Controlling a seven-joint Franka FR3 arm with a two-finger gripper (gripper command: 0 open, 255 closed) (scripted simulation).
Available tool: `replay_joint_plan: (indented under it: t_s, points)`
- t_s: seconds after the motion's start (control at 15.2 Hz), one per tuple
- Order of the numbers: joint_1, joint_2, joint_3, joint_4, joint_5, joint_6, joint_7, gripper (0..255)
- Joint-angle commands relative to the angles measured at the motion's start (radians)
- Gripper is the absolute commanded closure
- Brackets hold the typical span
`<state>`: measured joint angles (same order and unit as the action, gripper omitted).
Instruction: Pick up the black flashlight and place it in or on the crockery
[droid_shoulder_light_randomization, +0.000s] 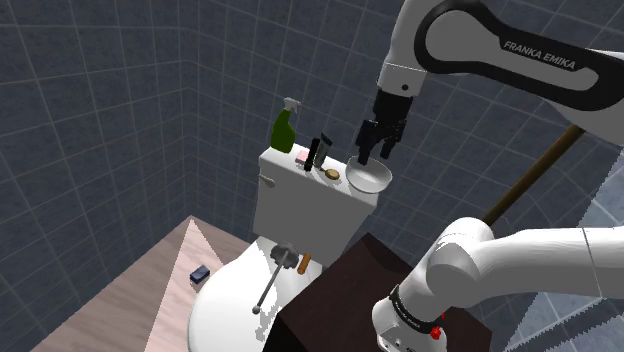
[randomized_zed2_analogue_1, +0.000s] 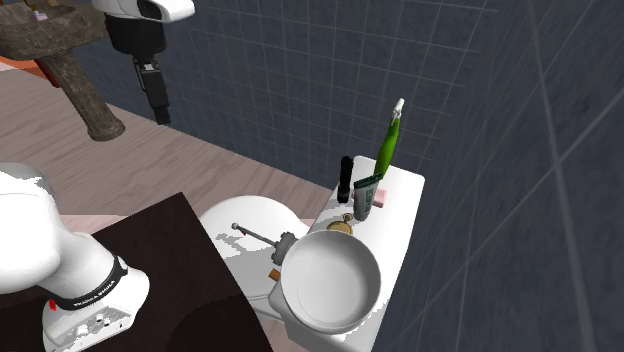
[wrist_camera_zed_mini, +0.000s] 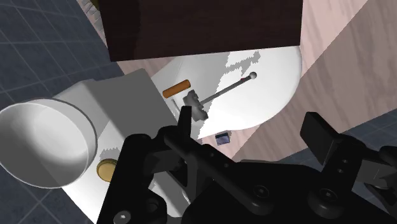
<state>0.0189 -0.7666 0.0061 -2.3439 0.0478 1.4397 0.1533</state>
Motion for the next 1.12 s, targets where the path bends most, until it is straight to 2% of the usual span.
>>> replay_joint_plan:
  t_s: [0.0,0.53,1.06]
  points:
    - [0.000,0.000,0.000,0.000,0.000,0.000,0.000,0]
    - [-0.032,0.211,-0.082,0.029,-0.068,0.217,-0.105,0]
    - [-0.055,0.463,-0.155,0.141,-0.091,0.396,-0.203,0]
